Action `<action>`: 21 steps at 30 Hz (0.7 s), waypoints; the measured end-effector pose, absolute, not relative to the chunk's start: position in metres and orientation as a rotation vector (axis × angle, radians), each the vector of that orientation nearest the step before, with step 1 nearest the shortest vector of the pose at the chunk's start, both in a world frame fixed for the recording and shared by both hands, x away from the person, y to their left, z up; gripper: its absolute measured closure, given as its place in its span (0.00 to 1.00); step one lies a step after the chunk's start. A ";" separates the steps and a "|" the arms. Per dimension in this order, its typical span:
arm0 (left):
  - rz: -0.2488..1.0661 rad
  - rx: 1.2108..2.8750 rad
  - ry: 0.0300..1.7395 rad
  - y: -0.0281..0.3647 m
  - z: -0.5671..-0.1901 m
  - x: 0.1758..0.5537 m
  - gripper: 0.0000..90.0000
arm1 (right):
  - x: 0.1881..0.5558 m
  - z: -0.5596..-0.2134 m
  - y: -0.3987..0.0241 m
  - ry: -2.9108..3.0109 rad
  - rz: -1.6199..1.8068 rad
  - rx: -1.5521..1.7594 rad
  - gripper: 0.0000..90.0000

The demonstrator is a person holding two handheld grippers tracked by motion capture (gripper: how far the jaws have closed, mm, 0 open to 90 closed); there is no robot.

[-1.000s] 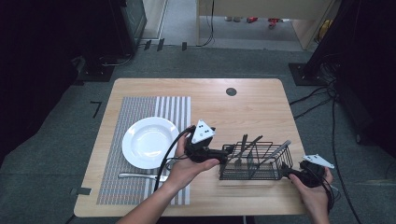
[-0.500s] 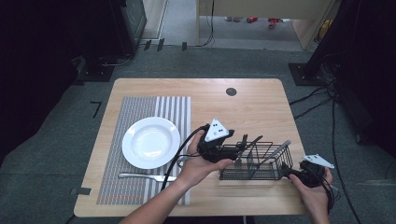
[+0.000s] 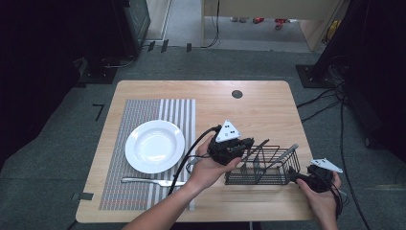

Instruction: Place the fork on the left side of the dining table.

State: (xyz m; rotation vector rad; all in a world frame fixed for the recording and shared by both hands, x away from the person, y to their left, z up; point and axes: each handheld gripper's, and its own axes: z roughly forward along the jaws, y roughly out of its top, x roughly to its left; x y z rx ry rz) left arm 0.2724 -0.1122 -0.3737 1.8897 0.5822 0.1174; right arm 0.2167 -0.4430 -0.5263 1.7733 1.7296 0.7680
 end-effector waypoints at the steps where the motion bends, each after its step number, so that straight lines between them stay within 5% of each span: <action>1: 0.124 1.889 0.574 -0.112 -0.373 0.272 0.98 | 0.217 -0.526 -0.443 1.730 0.768 1.773 0.07; 21: 0.081 1.804 0.518 -0.079 -0.331 0.269 0.99 | 0.217 -0.526 -0.443 1.730 0.769 1.772 0.07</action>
